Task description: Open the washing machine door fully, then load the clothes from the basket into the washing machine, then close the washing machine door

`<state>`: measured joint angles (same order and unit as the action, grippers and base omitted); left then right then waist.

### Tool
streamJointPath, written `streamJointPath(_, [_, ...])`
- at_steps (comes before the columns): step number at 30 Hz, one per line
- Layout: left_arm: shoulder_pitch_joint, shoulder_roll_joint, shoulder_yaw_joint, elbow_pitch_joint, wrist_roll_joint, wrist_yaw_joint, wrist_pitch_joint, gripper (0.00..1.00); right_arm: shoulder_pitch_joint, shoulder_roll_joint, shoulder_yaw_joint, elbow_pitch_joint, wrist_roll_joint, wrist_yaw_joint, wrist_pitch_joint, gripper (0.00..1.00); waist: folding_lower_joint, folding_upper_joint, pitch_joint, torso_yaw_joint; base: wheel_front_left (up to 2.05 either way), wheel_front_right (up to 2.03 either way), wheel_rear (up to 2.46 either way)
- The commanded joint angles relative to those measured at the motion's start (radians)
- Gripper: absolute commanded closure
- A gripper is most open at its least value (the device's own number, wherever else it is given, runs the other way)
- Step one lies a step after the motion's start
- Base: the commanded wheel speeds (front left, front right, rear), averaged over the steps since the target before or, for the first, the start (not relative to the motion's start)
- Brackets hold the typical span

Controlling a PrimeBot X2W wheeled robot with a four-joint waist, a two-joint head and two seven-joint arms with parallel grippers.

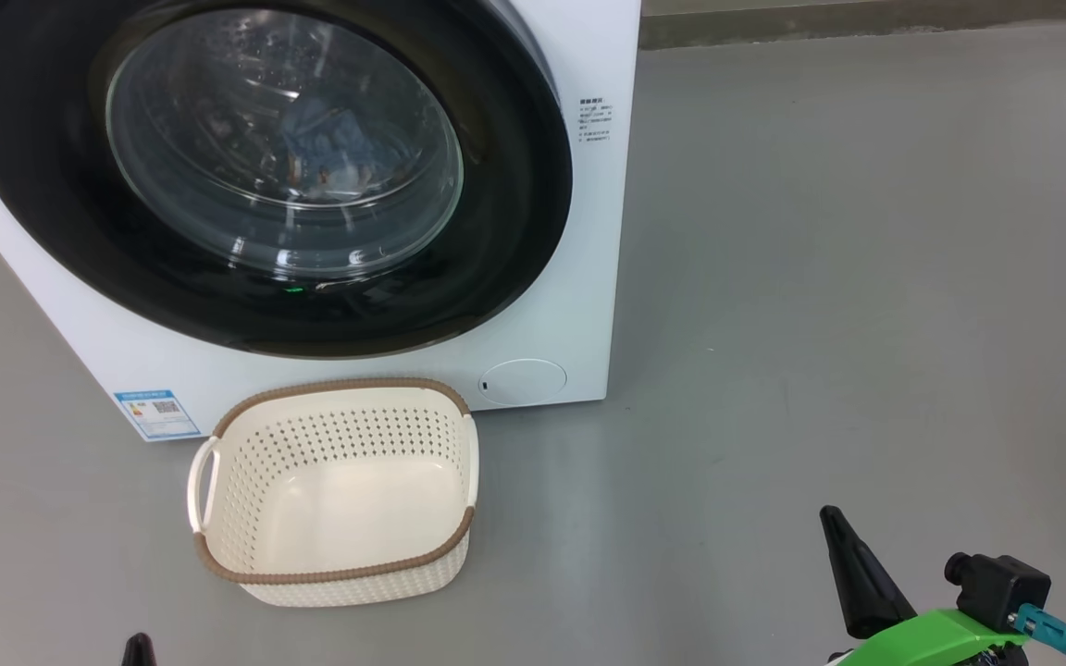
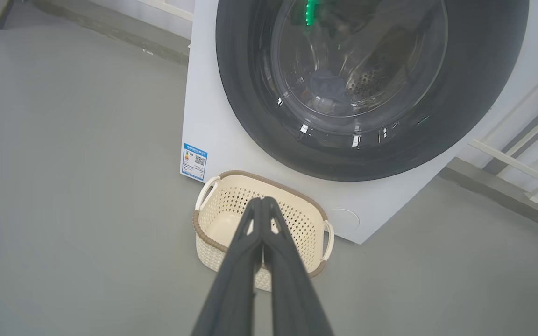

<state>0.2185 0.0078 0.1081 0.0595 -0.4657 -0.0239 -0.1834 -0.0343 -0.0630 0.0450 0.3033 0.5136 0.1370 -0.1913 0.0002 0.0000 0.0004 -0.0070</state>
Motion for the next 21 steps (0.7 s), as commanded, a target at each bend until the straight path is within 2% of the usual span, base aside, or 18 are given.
streamJointPath(1, [-0.048,0.016,0.009,-0.014,-0.030,-0.008,0.008,1.00,-0.028,-0.001,-0.006,-0.028,0.033,-0.001,0.009,1.00,-0.0001,0.0000,0.000,0.000,0.00,0.00,0.00])
streamJointPath(21, [-0.101,0.021,0.008,0.024,-0.245,-0.027,0.064,1.00,-0.037,-0.001,-0.032,-0.034,0.240,-0.002,0.064,1.00,-0.0001,0.0000,0.001,0.001,0.00,0.00,0.00])
